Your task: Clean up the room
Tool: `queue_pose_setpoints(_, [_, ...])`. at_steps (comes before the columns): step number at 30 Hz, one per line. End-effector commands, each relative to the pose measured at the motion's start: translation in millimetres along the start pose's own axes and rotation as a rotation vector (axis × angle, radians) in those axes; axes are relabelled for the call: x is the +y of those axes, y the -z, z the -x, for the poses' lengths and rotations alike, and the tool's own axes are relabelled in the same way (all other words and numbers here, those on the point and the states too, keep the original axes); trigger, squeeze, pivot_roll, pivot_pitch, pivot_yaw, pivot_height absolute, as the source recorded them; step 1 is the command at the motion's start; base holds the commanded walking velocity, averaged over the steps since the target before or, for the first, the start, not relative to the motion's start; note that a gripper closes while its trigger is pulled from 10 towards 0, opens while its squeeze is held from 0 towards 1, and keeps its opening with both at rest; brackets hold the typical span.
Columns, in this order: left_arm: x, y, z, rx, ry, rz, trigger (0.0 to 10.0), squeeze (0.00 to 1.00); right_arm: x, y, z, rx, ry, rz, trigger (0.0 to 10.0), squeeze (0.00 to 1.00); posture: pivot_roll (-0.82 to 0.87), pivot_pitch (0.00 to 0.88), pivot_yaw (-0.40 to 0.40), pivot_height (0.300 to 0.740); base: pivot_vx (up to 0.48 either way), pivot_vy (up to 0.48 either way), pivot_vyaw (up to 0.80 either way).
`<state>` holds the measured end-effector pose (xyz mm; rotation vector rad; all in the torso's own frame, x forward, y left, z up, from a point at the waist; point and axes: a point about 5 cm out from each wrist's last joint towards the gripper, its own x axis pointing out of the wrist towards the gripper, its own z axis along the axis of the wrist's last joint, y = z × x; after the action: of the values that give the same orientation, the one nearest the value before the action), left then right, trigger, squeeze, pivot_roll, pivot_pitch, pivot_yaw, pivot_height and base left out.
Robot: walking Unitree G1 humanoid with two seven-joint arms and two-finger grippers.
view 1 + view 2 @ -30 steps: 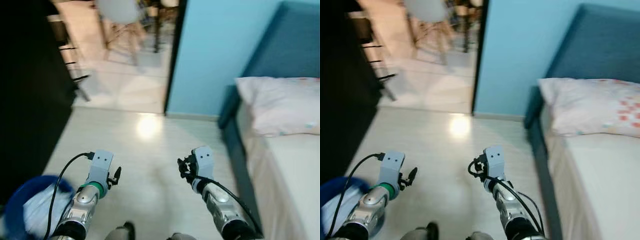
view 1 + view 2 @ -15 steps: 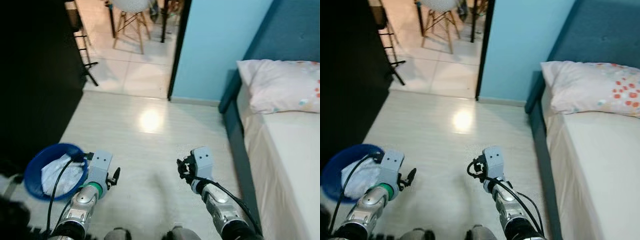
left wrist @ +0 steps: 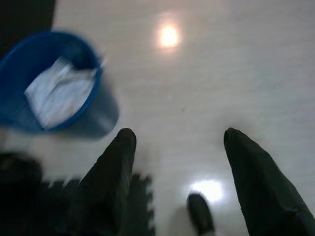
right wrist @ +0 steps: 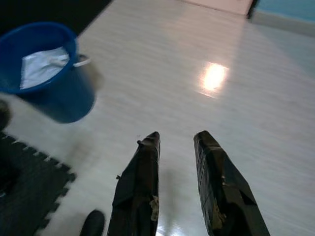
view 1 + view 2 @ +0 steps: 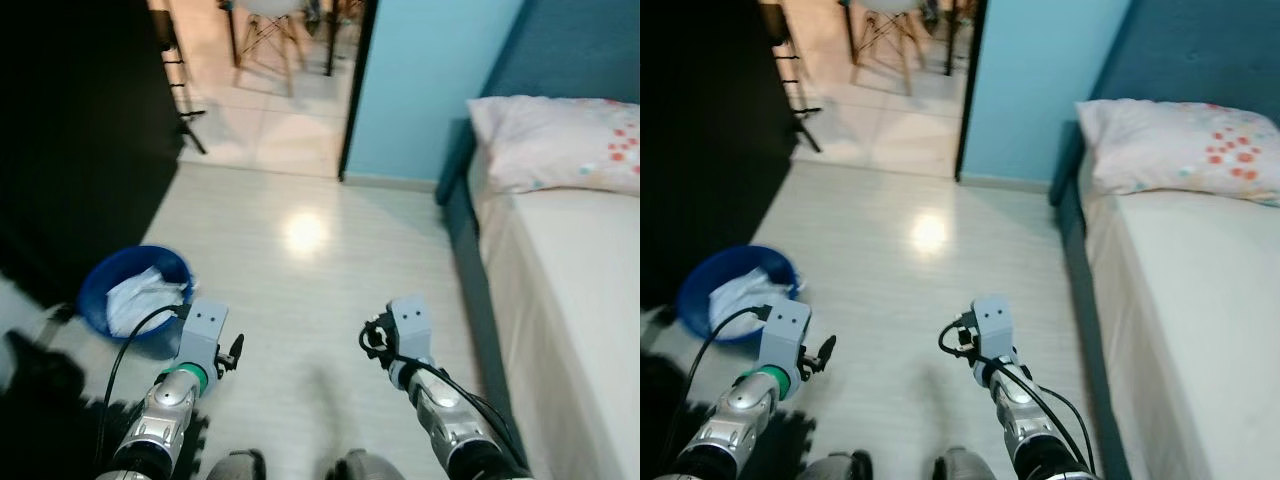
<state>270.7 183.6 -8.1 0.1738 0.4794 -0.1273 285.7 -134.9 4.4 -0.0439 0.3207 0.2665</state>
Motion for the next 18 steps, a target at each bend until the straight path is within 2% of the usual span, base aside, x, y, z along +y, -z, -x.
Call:
queue_pose_setpoints(1, [-5.9,6.2,1.1,0.025,0.017,0.008,10.0,0.00,-7.3,14.0,7.7,0.054,0.030,-0.006,10.0,0.00,-0.03,0.031,0.016,0.730,-0.382,0.000,0.00])
queue_pose_setpoints(7, [-6.3,8.5,1.6,0.038,0.024,0.023,10.0,0.00,-8.0,15.9,8.4,0.062,0.042,-0.005,10.0,0.00,-0.03,0.032,0.016,0.730,-0.329,0.000,0.00])
queue_pose_setpoints(12, [-4.6,11.6,1.5,0.073,0.007,0.009,10.0,0.00,-10.2,16.8,9.0,0.065,0.055,-0.024,10.0,0.00,-0.03,0.034,0.016,0.730,0.000,0.000,-0.59])
queue_pose_setpoints(18, [-4.8,8.9,0.4,0.066,0.007,0.011,10.0,0.00,-12.0,16.3,8.9,0.066,0.062,-0.026,10.0,0.00,-0.03,0.033,0.016,0.730,0.000,0.000,-0.79])
